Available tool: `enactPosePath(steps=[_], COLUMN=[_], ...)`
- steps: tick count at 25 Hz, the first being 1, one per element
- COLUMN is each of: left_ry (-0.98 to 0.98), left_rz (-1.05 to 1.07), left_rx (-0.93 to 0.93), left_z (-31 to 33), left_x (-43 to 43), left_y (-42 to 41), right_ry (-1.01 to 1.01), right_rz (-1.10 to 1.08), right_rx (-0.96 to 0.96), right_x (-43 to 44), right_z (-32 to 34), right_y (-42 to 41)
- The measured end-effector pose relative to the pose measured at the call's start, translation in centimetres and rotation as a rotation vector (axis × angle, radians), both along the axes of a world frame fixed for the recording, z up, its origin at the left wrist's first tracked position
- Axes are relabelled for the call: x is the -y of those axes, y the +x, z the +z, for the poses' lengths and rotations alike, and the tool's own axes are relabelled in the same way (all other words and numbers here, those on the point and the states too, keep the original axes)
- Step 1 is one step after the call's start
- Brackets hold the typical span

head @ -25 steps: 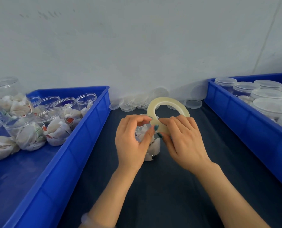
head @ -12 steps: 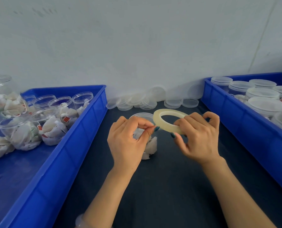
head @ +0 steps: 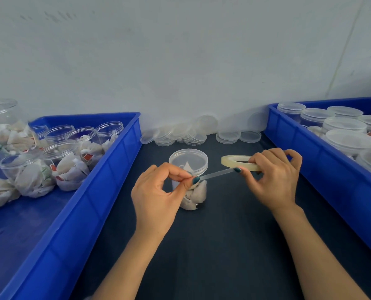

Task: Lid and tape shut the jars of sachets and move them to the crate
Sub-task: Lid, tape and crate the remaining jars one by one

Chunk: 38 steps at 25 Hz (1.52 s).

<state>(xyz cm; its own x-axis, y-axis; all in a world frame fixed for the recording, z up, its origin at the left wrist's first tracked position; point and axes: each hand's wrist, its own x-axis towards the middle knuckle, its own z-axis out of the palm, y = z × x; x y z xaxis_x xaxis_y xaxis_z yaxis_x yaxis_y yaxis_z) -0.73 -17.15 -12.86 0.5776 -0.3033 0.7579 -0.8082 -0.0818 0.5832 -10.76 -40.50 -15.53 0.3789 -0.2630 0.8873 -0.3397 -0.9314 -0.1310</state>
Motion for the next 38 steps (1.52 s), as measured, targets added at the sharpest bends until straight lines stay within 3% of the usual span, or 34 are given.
enactPosePath(steps=[4, 7, 22, 38], left_ry=[-0.046, -0.053, -0.039, 0.172], left_rz=[-0.036, -0.015, 0.116, 0.228], left_rx=[-0.196, -0.218, -0.245, -0.345], left_z=[-0.8, -1.0, -2.0, -1.8], left_x=[-1.3, -1.3, -0.7, -0.3], left_y=[0.8, 1.0, 2.6, 4.4], right_ry=[0.240, 0.306, 0.315, 0.269], right_rz=[0.135, 0.162, 0.112, 0.102], right_rx=[0.037, 0.047, 0.054, 0.049], right_x=[-1.9, -2.5, -4.0, -3.6], right_z=[0.2, 0.2, 0.2, 0.4], right_y=[1.2, 1.6, 2.5, 1.8])
